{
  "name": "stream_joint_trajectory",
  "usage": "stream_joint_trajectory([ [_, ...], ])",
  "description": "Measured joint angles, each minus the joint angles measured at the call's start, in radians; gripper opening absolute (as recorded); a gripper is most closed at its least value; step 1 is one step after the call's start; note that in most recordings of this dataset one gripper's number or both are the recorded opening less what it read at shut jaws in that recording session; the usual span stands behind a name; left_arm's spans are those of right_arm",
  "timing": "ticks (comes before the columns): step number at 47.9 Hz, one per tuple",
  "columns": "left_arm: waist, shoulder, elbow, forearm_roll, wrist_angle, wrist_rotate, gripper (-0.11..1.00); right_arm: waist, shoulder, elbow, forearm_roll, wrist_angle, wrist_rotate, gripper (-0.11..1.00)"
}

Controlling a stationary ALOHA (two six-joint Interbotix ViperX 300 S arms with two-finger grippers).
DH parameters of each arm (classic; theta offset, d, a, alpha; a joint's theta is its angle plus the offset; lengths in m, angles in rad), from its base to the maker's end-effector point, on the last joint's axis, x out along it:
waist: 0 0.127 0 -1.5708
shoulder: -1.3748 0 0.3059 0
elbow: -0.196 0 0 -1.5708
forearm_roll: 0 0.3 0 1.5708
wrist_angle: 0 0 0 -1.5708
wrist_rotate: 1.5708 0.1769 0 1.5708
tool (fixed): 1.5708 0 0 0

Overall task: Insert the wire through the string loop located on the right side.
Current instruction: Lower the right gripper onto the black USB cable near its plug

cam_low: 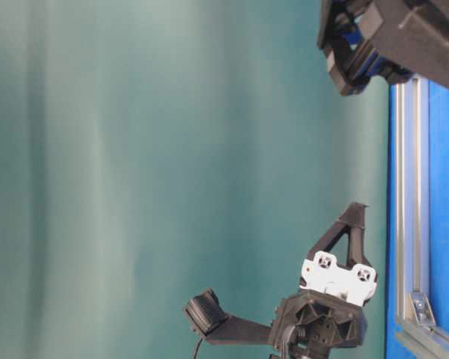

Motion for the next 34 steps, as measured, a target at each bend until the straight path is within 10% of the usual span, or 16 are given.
stream_joint_trajectory([
  [34, -0.006, -0.011, 0.000, 0.017, 0.034, 0.006, 0.02, 0.020, -0.006, -0.012, 0.002, 0.091, 0.110, -0.06],
])
